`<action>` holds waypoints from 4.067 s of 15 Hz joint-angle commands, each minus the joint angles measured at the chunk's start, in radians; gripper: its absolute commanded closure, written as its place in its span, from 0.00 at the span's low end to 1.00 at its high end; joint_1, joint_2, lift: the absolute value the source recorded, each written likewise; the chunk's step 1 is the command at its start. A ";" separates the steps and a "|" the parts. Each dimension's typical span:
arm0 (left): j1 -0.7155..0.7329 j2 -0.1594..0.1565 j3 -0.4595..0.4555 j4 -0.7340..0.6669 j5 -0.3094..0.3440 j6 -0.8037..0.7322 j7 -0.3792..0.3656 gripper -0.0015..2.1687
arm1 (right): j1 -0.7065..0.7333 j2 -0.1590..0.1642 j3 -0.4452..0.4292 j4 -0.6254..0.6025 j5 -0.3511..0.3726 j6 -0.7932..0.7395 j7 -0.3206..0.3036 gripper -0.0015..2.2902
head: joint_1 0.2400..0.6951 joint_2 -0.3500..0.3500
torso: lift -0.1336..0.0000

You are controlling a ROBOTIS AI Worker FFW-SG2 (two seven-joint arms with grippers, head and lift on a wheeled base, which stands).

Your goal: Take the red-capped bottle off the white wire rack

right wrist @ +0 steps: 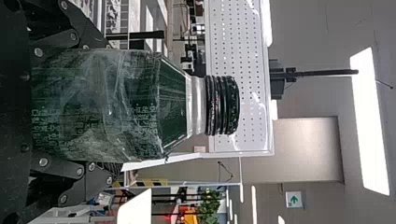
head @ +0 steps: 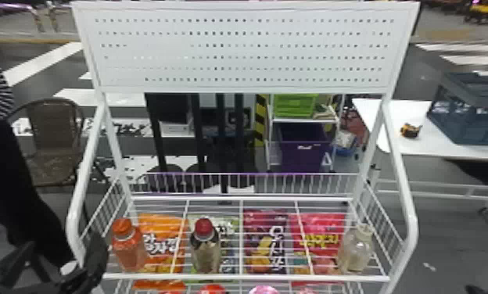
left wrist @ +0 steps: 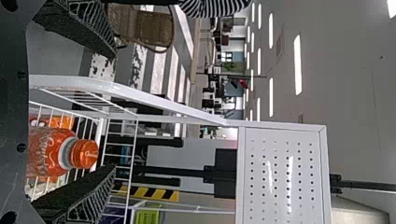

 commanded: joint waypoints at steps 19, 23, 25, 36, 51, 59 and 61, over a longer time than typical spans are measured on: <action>-0.038 0.010 -0.363 0.304 -0.159 -0.291 0.100 0.03 | 0.011 0.001 0.007 -0.020 0.011 0.045 -0.045 0.53 | 0.57 0.50 | 1.00; -0.164 0.007 -0.501 0.490 -0.170 -0.319 0.156 0.04 | 0.011 0.001 0.005 -0.015 0.008 0.042 -0.045 0.53 | 0.57 0.50 | 1.00; -0.242 0.001 -0.550 0.574 -0.170 -0.322 0.172 0.04 | 0.010 0.001 0.005 -0.009 0.005 0.036 -0.045 0.53 | 0.57 0.50 | 1.00; -0.525 -0.066 -0.575 0.892 -0.162 -0.347 0.190 0.04 | 0.013 0.001 -0.004 -0.001 0.002 0.024 -0.044 0.53 | 0.57 0.50 | 1.00; -0.571 -0.074 -0.578 0.902 -0.120 -0.371 0.170 0.83 | 0.001 0.001 -0.016 0.009 -0.008 0.024 -0.042 0.53 | 0.57 0.50 | 1.00; -0.259 0.052 -0.524 0.272 -0.185 -0.077 0.187 0.83 | 0.004 0.001 -0.009 0.008 -0.005 0.024 -0.039 0.53 | 0.57 0.50 | 1.00; -0.169 0.067 -0.460 0.165 -0.196 -0.058 0.180 0.83 | 0.007 0.001 -0.007 0.009 -0.003 0.024 -0.039 0.53 | 0.57 0.50 | 1.00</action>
